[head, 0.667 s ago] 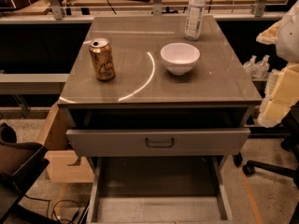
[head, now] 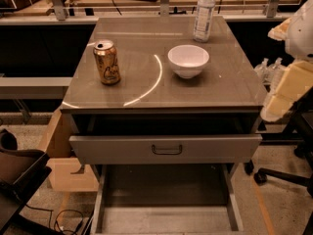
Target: Knock blue plastic bottle over
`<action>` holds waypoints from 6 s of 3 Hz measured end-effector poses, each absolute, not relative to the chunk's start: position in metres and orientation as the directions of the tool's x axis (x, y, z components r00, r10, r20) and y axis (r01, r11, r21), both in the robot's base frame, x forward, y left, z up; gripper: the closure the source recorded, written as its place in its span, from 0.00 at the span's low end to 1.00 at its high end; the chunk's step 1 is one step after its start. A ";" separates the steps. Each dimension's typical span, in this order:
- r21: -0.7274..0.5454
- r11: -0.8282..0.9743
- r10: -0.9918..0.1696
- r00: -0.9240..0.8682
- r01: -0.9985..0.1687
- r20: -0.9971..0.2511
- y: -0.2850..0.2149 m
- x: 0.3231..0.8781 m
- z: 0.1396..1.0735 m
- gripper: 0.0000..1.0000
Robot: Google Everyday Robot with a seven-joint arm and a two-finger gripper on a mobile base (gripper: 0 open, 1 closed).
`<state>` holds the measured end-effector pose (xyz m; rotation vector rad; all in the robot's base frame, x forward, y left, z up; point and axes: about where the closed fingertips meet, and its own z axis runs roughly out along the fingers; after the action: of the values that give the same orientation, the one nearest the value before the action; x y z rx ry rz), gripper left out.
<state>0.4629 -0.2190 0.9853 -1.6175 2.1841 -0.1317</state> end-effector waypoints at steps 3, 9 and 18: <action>-0.403 0.577 -0.705 -0.184 -0.710 -0.685 -0.219 0.598 0.980 0.00; -0.229 0.849 -0.260 0.001 -0.476 -0.966 -0.212 0.775 0.984 0.00; -0.036 0.900 -0.041 -0.003 -0.435 -0.999 -0.187 0.938 0.931 0.00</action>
Offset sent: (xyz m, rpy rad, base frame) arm 0.1668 -0.0202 0.0086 0.4609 -0.4577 -0.1956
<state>0.9380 -0.1866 0.9306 -0.3843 1.5534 0.3222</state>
